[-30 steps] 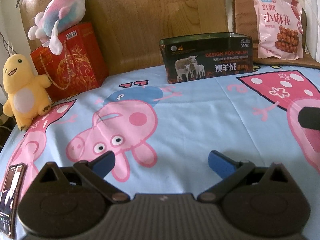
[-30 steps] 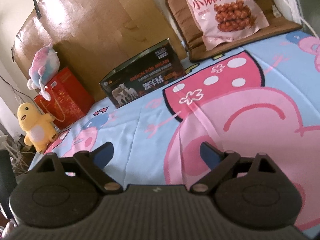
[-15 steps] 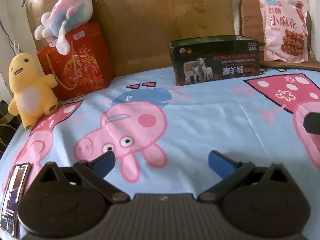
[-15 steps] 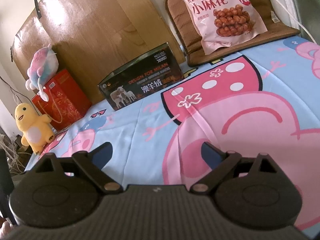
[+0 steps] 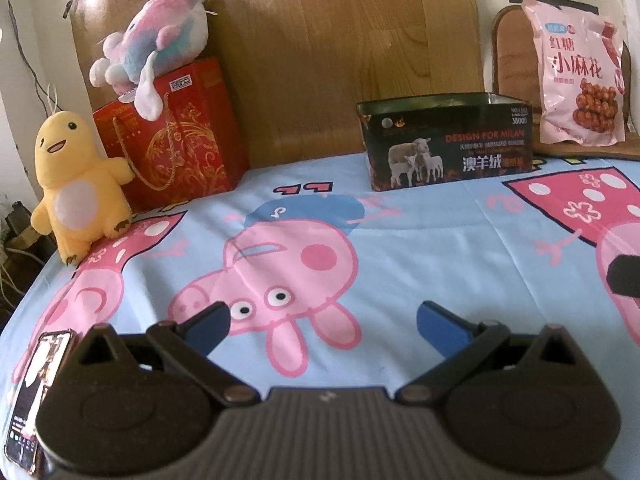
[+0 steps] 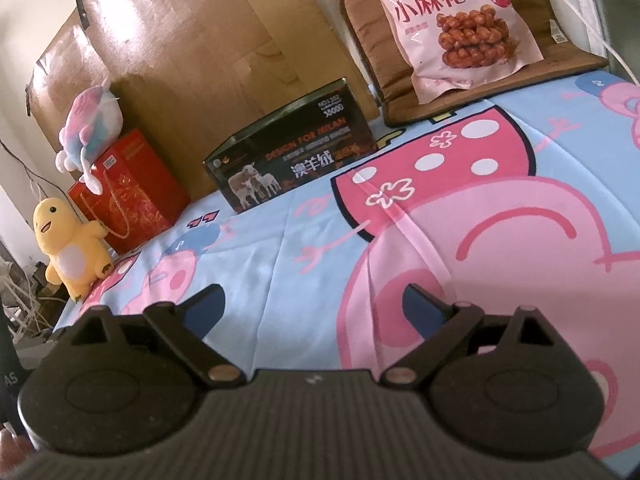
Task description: Organize snacks
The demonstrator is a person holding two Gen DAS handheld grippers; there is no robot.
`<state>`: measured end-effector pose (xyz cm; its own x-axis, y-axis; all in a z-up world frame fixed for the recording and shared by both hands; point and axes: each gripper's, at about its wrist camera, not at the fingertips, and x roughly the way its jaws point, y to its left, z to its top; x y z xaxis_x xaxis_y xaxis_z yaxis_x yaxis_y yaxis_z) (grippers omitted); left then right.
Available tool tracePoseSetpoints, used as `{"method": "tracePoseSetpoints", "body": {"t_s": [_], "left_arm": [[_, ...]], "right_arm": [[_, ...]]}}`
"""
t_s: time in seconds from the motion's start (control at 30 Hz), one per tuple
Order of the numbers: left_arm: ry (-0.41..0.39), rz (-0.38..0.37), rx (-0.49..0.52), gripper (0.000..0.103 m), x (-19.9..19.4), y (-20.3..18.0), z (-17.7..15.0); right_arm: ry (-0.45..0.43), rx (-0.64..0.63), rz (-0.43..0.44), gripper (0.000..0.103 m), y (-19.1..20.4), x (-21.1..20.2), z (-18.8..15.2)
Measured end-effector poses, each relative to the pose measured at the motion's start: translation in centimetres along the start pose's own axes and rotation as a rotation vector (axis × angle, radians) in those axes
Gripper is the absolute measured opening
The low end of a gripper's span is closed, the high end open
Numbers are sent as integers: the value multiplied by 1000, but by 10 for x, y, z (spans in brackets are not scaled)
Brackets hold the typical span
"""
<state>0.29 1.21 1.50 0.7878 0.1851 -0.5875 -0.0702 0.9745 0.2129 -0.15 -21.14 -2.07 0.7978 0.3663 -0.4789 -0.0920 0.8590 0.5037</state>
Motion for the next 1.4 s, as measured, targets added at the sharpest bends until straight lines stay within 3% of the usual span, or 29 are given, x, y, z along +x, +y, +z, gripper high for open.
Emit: {"method": "tracePoseSetpoints", "body": {"t_s": [0.47, 0.7, 0.83, 1.2, 1.4], "left_arm": [[-106, 211, 71, 103, -4, 12, 5], [-117, 249, 75, 103, -5, 16, 5], [-94, 206, 61, 103, -4, 17, 5], [23, -49, -4, 103, -9, 7, 7], [42, -97, -5, 103, -13, -1, 7]], "right_arm": [[12, -28, 11, 97, 3, 4, 0], [21, -32, 16, 97, 3, 5, -1], [21, -32, 15, 97, 3, 5, -1], [20, -29, 14, 97, 4, 6, -1], [20, -28, 15, 97, 3, 6, -1]]}}
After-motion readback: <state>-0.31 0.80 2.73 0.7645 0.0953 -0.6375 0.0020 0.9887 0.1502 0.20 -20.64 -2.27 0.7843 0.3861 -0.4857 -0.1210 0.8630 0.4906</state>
